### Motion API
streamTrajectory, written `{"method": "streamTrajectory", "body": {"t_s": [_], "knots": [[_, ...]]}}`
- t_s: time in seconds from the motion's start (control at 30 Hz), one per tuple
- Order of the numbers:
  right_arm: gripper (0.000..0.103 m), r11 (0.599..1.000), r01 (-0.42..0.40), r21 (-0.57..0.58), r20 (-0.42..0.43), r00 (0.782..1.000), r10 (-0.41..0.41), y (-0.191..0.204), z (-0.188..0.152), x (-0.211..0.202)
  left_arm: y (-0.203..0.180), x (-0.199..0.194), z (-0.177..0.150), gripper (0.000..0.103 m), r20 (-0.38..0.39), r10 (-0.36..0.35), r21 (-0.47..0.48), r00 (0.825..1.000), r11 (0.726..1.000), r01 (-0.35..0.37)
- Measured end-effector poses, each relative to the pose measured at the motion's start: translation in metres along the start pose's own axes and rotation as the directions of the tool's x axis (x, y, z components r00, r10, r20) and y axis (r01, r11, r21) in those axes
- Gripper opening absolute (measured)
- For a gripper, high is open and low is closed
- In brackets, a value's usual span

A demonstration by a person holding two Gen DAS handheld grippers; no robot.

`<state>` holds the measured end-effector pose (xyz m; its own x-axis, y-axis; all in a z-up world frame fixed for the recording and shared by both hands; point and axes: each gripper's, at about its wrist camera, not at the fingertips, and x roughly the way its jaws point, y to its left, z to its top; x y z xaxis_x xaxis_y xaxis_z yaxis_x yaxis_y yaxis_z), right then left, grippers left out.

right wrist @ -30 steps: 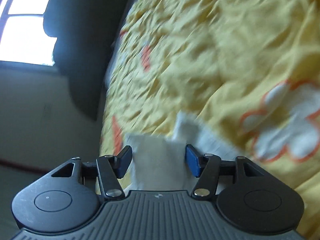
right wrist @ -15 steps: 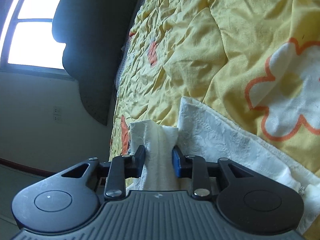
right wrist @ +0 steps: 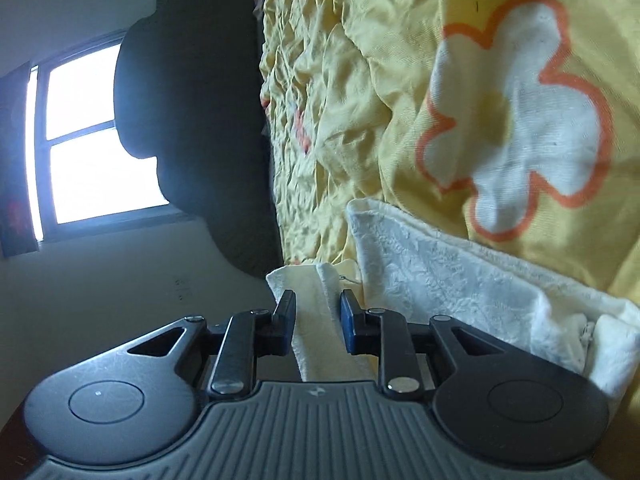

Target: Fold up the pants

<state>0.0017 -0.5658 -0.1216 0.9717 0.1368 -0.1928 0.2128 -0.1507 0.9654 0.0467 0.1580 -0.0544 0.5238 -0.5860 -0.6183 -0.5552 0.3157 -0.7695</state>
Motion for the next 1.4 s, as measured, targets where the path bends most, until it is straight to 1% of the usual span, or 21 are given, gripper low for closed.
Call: {"method": "streamTrajectory", "body": {"t_s": [0.1,0.23,0.27,0.3,0.33,0.43,0.47,0.5,0.57,0.67,0.73,0.8,0.83,0.9,0.93,1.0,1.03,1.1,1.2,1.3,1.4], "knots": [[0.024,0.995,0.077,-0.07,0.017,0.997,-0.076,0.009,-0.004,0.005,0.0,0.0,-0.001,0.022,0.001,-0.002,-0.001,1.0,1.0,0.002],[0.022,0.964,0.188,-0.187,0.029,0.982,-0.186,0.024,-0.011,0.014,0.002,0.0,-0.001,0.022,0.001,-0.005,-0.001,1.0,1.0,0.005],[0.018,0.95,0.219,-0.222,0.041,0.976,-0.215,0.028,-0.012,0.016,0.002,0.0,-0.001,0.022,0.0,-0.005,-0.001,1.0,1.0,0.005],[0.005,0.925,0.262,-0.275,0.057,0.965,-0.256,0.034,-0.015,0.019,0.002,0.0,0.0,0.022,-0.002,-0.006,-0.001,1.0,1.0,0.006],[0.004,0.894,0.296,-0.336,0.074,0.955,-0.289,0.04,-0.02,0.021,0.002,0.0,0.0,0.022,-0.003,-0.006,-0.001,1.0,1.0,0.006],[0.003,0.816,0.339,-0.468,0.129,0.94,-0.316,0.062,-0.034,0.025,0.003,0.0,0.001,0.022,-0.004,-0.009,-0.003,1.0,1.0,0.009],[0.003,0.803,0.339,-0.491,0.141,0.94,-0.31,0.069,-0.036,0.025,0.003,0.001,0.001,0.022,-0.004,-0.011,-0.003,1.0,1.0,0.011],[0.003,0.801,0.329,-0.501,0.146,0.944,-0.297,0.076,-0.038,0.023,0.003,0.001,0.001,0.022,-0.005,-0.012,0.0,1.0,1.0,0.012],[0.003,0.82,0.286,-0.496,0.136,0.958,-0.252,0.092,-0.039,0.017,0.003,0.001,0.001,0.022,-0.006,-0.013,0.006,1.0,1.0,0.013],[0.003,0.851,0.179,-0.493,0.098,0.984,-0.15,0.124,-0.044,-0.003,0.004,0.002,0.004,0.022,-0.011,-0.018,0.008,1.0,1.0,0.018],[0.003,0.862,0.121,-0.492,0.087,0.992,-0.09,0.141,-0.047,-0.022,0.004,0.003,0.005,0.022,-0.015,-0.023,0.007,1.0,1.0,0.023],[0.003,0.879,0.091,-0.468,0.086,0.995,-0.057,0.141,-0.045,-0.053,0.005,0.004,0.006,0.023,-0.02,-0.032,0.005,0.999,0.999,0.032],[0.003,0.884,0.098,-0.457,0.093,0.994,-0.062,0.134,-0.043,-0.066,0.006,0.004,0.007,0.023,-0.023,-0.038,0.004,0.999,0.999,0.038],[0.003,0.899,0.172,-0.404,0.136,0.982,-0.127,0.104,-0.038,-0.088,0.008,0.005,0.009,0.023,-0.029,-0.046,0.005,0.999,0.999,0.047],[0.003,0.921,0.196,-0.336,0.137,0.978,-0.158,0.076,-0.03,-0.096,0.009,0.005,0.009,0.023,-0.031,-0.051,0.004,0.998,0.999,0.051],[0.003,0.933,0.285,-0.221,0.149,0.955,-0.256,0.029,-0.024,-0.108,0.011,0.006,0.01,0.023,-0.035,-0.057,-0.005,0.998,0.998,0.057],[0.003,0.936,0.299,-0.184,0.144,0.951,-0.275,0.013,-0.023,-0.111,0.01,0.006,0.012,0.023,-0.037,-0.054,-0.003,0.998,0.999,0.054],[0.003,0.951,0.274,-0.146,0.136,0.957,-0.255,-0.001,-0.021,-0.112,0.007,0.007,0.013,0.024,-0.041,-0.039,0.013,0.998,0.999,0.039],[0.003,0.954,0.238,-0.18,0.128,0.968,-0.218,0.021,-0.017,-0.102,0.0,0.009,0.013,0.026,-0.038,-0.027,0.032,0.999,0.999,0.028],[0.004,0.954,0.163,-0.25,0.085,0.986,-0.146,0.067,-0.012,-0.077,0.0,0.013,0.013,0.026,-0.029,-0.044,0.044,0.999,0.998,0.045],[0.004,0.933,0.023,-0.36,0.033,0.999,-0.012,0.127,-0.024,-0.066,0.004,0.012,0.01,0.026,-0.025,-0.064,0.029,0.998,0.998,0.064]]}}
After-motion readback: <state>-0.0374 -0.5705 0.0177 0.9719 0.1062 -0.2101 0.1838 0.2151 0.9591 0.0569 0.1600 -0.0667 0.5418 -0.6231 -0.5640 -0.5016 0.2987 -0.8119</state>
